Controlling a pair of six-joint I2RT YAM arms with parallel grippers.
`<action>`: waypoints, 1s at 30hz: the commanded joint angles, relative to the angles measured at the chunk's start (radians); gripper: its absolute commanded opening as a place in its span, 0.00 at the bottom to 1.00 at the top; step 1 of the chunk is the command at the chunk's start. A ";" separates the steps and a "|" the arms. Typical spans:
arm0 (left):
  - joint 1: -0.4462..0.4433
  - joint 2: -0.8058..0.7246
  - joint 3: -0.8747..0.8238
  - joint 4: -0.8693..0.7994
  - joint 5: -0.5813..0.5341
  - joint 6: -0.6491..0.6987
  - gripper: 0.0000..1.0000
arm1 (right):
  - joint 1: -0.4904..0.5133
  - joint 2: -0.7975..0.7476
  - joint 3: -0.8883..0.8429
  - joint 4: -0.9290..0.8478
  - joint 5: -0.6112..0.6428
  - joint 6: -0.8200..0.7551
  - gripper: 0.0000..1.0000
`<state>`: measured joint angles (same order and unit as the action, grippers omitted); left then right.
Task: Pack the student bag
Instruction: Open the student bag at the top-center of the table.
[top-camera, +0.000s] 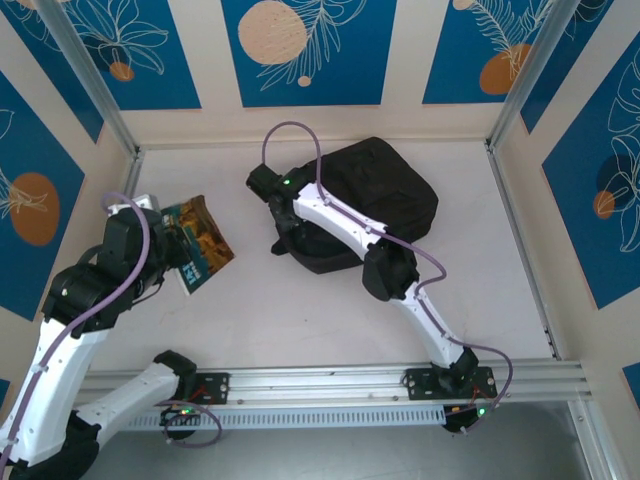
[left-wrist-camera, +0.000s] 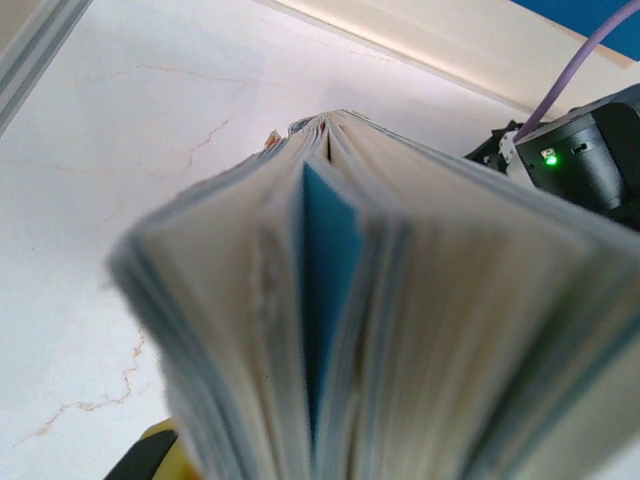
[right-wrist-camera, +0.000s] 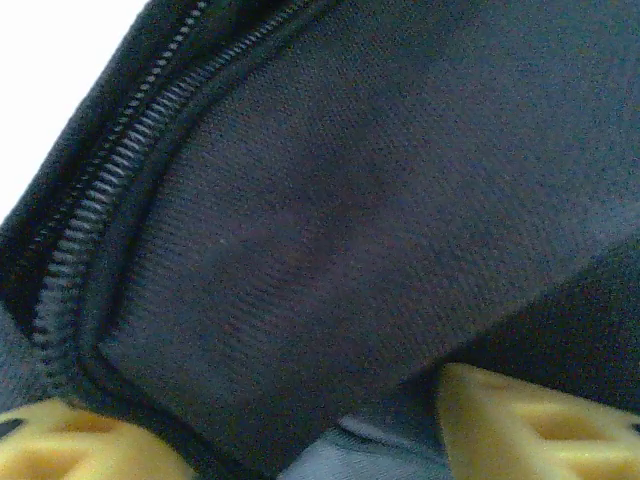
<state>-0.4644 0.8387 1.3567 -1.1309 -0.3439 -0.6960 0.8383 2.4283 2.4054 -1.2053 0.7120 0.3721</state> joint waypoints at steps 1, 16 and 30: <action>0.017 -0.015 -0.003 0.055 0.010 0.016 0.00 | -0.005 -0.037 0.070 -0.016 0.084 0.003 0.40; 0.020 0.052 -0.101 0.254 0.321 -0.001 0.00 | -0.074 -0.349 0.019 -0.067 -0.010 -0.035 0.00; 0.018 0.107 -0.249 0.725 0.684 -0.215 0.00 | -0.250 -0.375 0.263 -0.275 -0.604 0.019 0.00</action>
<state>-0.4541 0.9485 1.0946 -0.5919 0.2363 -0.8597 0.6212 2.0575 2.5229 -1.4620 0.3210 0.3676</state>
